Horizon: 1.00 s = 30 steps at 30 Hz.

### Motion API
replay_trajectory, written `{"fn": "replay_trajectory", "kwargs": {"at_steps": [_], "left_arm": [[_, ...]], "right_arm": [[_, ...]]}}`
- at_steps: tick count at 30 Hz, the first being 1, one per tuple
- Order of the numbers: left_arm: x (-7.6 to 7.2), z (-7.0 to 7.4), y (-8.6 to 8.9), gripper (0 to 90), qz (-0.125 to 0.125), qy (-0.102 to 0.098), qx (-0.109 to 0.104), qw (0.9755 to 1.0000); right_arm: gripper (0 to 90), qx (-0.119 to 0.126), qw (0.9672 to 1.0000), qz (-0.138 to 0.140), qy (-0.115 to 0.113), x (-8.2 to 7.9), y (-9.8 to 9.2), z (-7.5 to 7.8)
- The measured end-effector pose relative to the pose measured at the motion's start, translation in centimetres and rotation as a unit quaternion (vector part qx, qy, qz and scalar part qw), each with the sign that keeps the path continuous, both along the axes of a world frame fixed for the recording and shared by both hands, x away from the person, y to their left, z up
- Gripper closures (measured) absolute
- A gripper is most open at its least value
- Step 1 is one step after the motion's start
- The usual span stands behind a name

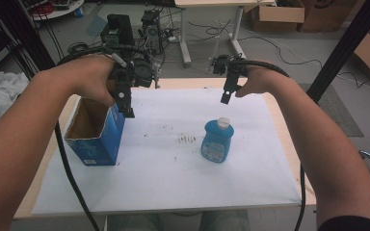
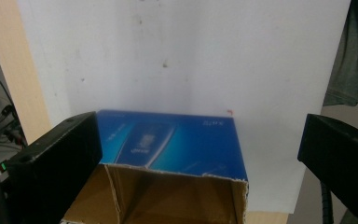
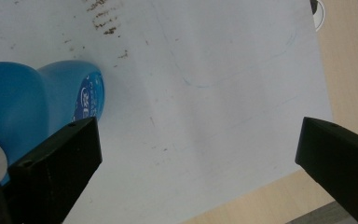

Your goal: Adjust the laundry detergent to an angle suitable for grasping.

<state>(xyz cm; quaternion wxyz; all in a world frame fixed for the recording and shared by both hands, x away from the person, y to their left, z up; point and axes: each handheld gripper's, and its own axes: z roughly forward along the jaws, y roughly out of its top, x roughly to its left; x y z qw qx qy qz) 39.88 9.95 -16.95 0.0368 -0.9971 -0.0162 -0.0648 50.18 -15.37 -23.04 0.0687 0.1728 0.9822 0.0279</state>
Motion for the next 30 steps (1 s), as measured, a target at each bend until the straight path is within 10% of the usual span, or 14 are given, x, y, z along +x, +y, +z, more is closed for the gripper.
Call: {"fn": "replay_trajectory", "kwargs": {"at_steps": [30], "left_arm": [[-0.3,-0.1,-0.5,0.1,0.001,-0.004,-0.017,0.9999]], "right_arm": [[0.0,0.005,0.9999,-0.01,-0.007,-0.2,-0.9,0.4]]}}
